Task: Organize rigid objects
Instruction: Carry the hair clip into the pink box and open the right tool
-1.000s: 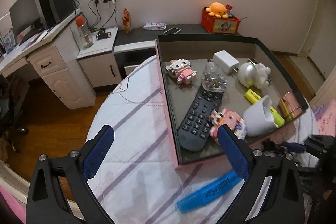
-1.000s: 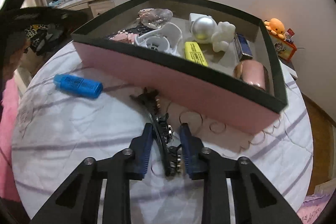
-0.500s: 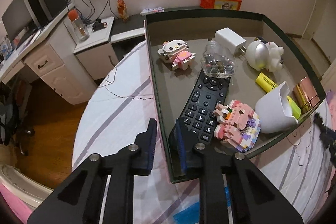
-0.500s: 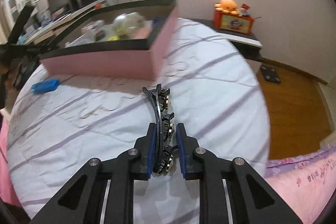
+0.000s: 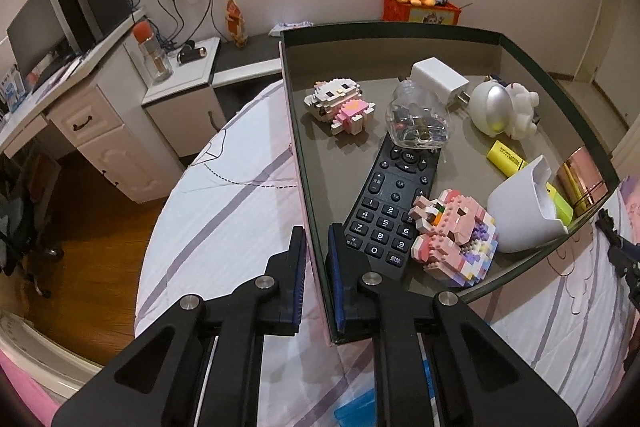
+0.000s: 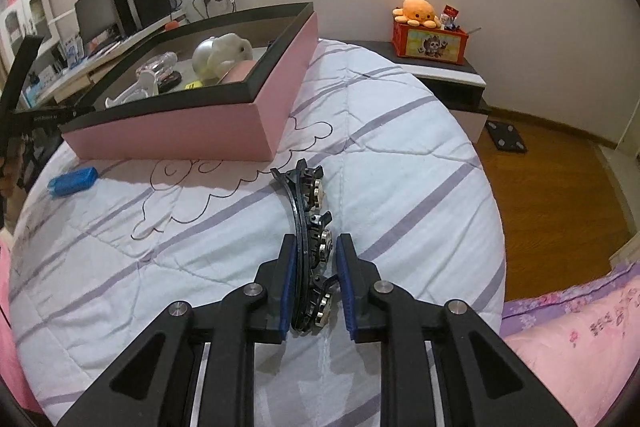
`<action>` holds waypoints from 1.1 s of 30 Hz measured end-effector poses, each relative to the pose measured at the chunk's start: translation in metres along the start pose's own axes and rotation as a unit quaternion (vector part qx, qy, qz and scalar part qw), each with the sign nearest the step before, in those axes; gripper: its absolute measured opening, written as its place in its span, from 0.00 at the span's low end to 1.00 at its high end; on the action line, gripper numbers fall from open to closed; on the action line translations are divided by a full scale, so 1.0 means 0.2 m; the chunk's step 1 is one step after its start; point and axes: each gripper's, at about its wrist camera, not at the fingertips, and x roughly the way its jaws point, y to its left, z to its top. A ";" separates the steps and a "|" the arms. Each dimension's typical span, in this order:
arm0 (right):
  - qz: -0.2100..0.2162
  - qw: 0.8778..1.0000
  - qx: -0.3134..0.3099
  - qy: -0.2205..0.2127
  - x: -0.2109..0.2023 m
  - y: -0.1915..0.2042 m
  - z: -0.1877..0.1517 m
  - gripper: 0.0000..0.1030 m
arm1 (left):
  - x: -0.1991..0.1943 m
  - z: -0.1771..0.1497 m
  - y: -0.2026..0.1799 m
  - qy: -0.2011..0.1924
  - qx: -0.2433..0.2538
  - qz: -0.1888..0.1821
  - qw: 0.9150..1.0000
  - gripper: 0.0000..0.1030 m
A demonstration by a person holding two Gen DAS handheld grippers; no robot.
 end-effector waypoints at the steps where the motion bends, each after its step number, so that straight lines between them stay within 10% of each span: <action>1: -0.001 1.000 -0.001 -0.001 0.00 0.00 0.00 0.19 | 0.00 0.00 0.00 -0.001 -0.001 -0.001 1.000 0.10; 17: 0.017 0.999 0.021 -0.018 -0.07 -0.05 0.05 0.19 | 0.00 -0.01 0.02 -0.007 -0.008 -0.014 1.000 0.11; 26: 0.026 0.998 -0.011 -0.061 -0.21 0.04 0.34 0.19 | 0.00 -0.01 0.03 -0.010 -0.016 -0.025 1.000 0.12; 33: 0.072 0.994 -0.079 -0.017 -0.02 0.34 0.58 0.19 | 0.03 -0.01 0.04 -0.004 -0.025 -0.036 0.999 0.12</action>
